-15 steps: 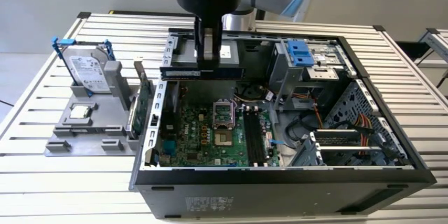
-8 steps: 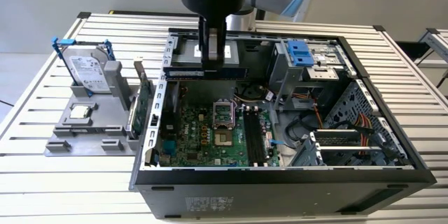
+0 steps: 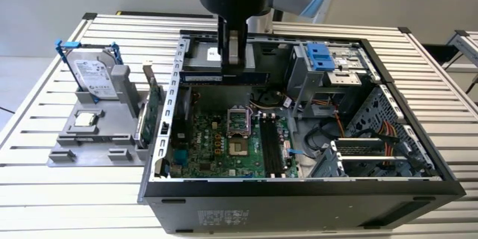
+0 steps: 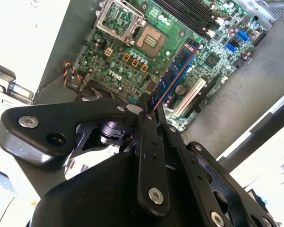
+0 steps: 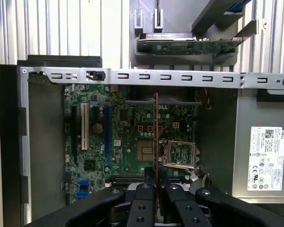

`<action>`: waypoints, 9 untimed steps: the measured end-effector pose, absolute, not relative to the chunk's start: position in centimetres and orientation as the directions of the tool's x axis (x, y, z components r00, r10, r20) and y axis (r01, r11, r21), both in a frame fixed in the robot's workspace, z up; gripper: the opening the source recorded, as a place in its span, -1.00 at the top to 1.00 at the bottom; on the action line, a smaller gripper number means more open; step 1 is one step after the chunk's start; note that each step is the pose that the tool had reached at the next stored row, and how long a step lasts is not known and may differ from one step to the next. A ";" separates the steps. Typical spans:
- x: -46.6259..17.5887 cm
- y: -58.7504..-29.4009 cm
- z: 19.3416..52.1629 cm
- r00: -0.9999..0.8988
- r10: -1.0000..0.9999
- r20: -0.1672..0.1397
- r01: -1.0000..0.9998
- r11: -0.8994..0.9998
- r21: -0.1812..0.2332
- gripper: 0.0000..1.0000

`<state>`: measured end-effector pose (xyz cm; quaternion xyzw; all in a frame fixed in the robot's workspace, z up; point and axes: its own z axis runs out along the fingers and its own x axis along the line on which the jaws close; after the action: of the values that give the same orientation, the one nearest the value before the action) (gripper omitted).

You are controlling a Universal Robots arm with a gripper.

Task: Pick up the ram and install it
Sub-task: 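Pick up the ram and move it above insertion slot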

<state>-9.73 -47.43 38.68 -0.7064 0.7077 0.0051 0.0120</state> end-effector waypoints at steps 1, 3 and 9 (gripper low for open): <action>-9.6 -47.4 38.7 -0.002 -1.000 -0.024 -1.000 0.002 -0.010 1.00; -9.5 -47.4 38.7 -0.002 -1.000 -0.024 -1.000 0.002 -0.010 1.00; -8.9 -47.4 38.7 -0.002 -1.000 -0.024 -1.000 0.002 -0.010 1.00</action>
<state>-8.91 -47.42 38.68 -0.7064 0.7077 0.0051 0.0120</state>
